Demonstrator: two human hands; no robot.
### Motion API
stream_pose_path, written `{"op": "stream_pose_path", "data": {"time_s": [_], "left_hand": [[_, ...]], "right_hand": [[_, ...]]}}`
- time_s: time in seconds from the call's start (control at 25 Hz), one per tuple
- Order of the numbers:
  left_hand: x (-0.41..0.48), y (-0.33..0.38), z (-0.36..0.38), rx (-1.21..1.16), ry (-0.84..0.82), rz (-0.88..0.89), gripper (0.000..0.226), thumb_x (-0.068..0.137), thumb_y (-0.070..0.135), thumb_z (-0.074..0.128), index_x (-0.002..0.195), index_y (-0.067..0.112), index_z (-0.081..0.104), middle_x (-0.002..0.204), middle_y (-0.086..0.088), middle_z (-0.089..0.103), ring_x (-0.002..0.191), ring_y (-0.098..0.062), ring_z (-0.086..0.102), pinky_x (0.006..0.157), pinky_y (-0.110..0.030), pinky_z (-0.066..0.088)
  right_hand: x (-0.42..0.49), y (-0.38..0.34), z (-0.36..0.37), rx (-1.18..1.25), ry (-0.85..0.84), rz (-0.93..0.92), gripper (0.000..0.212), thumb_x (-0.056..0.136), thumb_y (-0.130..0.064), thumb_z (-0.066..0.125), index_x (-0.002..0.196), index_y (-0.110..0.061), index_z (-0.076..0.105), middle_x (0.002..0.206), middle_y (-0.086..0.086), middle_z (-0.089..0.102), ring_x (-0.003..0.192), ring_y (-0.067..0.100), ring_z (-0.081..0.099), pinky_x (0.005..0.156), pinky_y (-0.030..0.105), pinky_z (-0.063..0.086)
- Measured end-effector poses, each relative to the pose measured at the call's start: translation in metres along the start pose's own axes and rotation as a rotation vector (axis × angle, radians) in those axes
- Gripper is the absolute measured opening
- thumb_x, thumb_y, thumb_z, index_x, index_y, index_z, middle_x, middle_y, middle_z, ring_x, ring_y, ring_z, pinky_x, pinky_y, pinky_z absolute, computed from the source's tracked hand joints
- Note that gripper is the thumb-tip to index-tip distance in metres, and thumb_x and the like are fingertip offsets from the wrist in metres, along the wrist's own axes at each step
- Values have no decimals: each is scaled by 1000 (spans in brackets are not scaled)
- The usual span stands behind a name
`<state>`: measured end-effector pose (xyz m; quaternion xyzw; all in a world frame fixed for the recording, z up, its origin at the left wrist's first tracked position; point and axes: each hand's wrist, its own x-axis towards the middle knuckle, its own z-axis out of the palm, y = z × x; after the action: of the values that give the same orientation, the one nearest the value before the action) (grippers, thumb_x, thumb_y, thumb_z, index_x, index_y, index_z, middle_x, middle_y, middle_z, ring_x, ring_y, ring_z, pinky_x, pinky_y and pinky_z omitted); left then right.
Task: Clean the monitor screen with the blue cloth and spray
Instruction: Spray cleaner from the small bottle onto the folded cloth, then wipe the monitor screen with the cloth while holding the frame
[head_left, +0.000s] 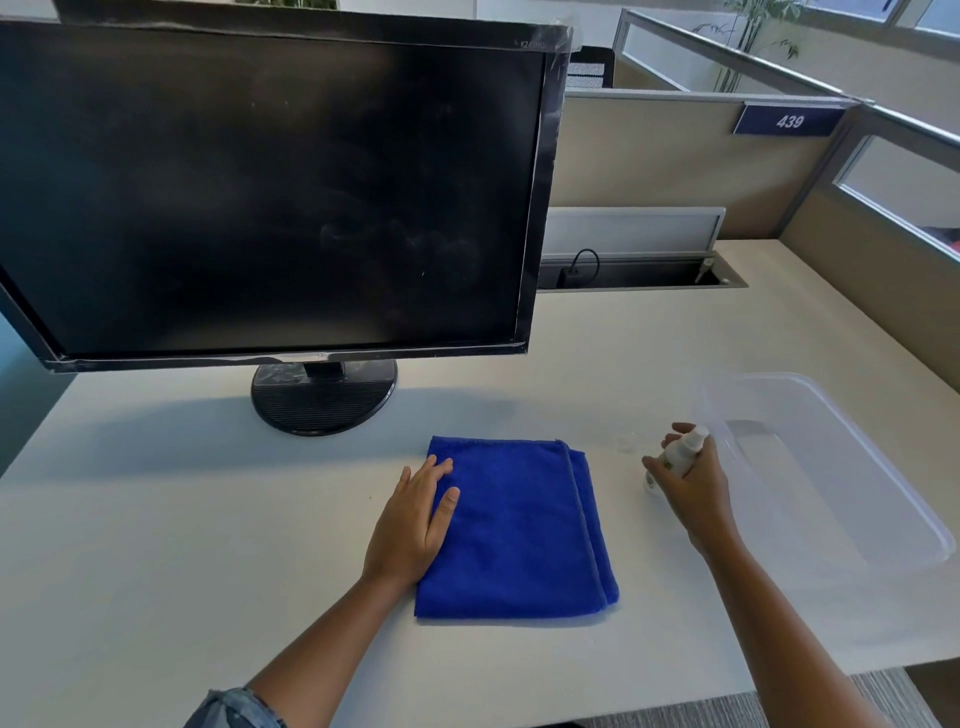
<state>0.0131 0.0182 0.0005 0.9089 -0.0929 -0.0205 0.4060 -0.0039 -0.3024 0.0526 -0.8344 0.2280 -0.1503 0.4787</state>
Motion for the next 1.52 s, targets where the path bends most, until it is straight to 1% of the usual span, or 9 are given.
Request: {"op": "stream_pose_path", "data": {"time_s": [0.24,0.44,0.6,0.72,0.92,1.12,1.32,1.4,1.52], "left_hand": [[-1,2,-1,19,7,25,53,91,50,34,138,26,40,151,2,34,142,-23,21,112,-31,21],[0,2,1,175,38,160,49,93,46,44,134,21,42,149,10,32,140,-14,27,114,-23,8],[-2,-1,-5,258,41,5,63,90,54,47,140,20,30,156,2,18,145,-20,8,116,-35,-3],[1,0,-22,326,-6,-95,70,89,48,53,144,22,20,150,1,31,141,-18,21,117,-41,1],[9,10,-54,153,-120,2,75,87,9,57,144,32,14,136,3,38,112,-13,51,95,-28,46],[10,14,-102,84,-211,232,79,91,0,46,132,58,11,132,11,39,112,10,43,93,-6,38],[20,20,-187,5,-260,308,84,85,-3,46,139,53,14,123,16,42,103,-6,52,94,-23,46],[24,21,-217,-1,-297,317,86,85,-3,50,138,54,14,121,15,46,100,-6,54,93,-24,48],[30,20,-250,9,-372,331,85,84,-4,53,139,50,18,124,13,49,96,3,54,93,-26,49]], "right_hand": [[-19,-11,-15,-101,53,-73,93,69,-7,83,144,-6,27,138,20,46,120,35,50,101,50,44],[-82,-13,-4,-79,298,-70,71,66,-17,85,119,-19,38,98,7,49,85,29,54,72,43,51],[-96,-10,28,-178,-18,-57,60,68,-8,83,117,-9,47,98,6,52,93,28,54,79,47,53],[-87,-21,48,-255,-250,-149,59,74,-15,78,125,-11,48,113,4,50,110,27,49,95,43,45],[-65,-59,86,-387,-460,-396,68,83,-29,70,140,-16,36,142,9,38,131,24,34,107,33,31],[-45,-114,124,-530,-793,-530,105,72,-60,68,150,-27,7,150,-8,24,141,13,19,118,35,11],[-62,-174,152,-268,-1046,-358,48,65,-57,77,103,-32,64,92,-3,65,86,10,58,87,36,50],[-84,-182,168,-193,-1005,-366,46,61,-67,74,90,-32,67,94,-9,62,92,7,58,83,26,49],[-121,-188,194,-25,-977,-299,53,62,-68,74,110,-59,53,109,-36,58,102,-17,52,78,-4,38]]}}
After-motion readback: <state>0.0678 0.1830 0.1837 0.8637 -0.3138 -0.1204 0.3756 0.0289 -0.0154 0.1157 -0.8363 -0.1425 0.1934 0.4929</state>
